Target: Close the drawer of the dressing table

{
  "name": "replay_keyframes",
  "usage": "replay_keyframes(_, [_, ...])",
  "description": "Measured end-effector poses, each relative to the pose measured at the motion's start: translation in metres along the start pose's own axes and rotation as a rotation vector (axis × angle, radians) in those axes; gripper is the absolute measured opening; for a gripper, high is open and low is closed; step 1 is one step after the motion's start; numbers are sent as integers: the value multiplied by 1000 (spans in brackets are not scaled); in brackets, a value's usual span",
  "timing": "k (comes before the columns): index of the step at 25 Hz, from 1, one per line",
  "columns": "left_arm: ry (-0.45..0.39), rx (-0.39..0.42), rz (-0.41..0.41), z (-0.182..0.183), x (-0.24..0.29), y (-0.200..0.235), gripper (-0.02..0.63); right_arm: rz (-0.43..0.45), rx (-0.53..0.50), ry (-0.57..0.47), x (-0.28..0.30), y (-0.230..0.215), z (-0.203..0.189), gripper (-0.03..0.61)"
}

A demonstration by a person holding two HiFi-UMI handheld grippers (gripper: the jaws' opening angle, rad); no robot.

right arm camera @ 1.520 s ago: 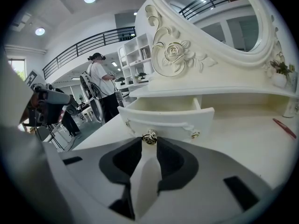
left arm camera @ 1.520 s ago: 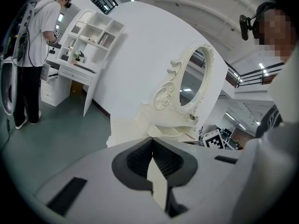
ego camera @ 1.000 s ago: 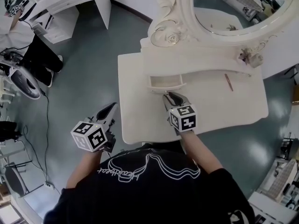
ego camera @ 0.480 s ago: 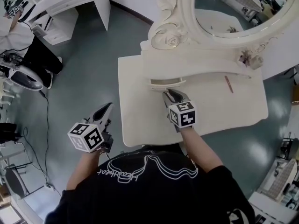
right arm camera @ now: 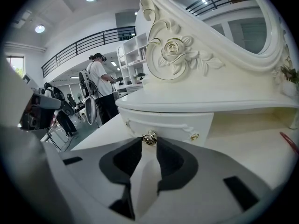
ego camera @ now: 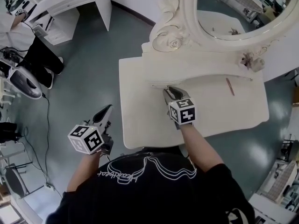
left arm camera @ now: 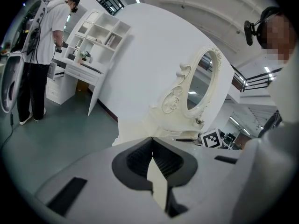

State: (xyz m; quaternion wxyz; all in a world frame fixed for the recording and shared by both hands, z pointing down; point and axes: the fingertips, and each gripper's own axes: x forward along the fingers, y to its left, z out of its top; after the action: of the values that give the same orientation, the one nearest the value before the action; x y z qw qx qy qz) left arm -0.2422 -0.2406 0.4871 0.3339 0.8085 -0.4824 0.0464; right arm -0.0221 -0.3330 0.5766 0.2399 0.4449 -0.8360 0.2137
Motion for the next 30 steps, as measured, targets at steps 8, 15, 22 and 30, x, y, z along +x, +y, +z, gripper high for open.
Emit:
replay_keyframes(8, [-12,-2,10,3,-5,4,4,-11,16,-6,10,-6,9,103])
replay_keyframes(15, [-18,-6,19,2,-11,6,5,-12,21,3,14,-9,12,103])
replay_keyframes(22, [-33,-8,11,3,-15,3,4,-17,-11,8,13,-6,13,126])
replay_keyframes(30, [-49,18,-32,12,-20,-18,5,21,-75,-62,-29,9,29,253])
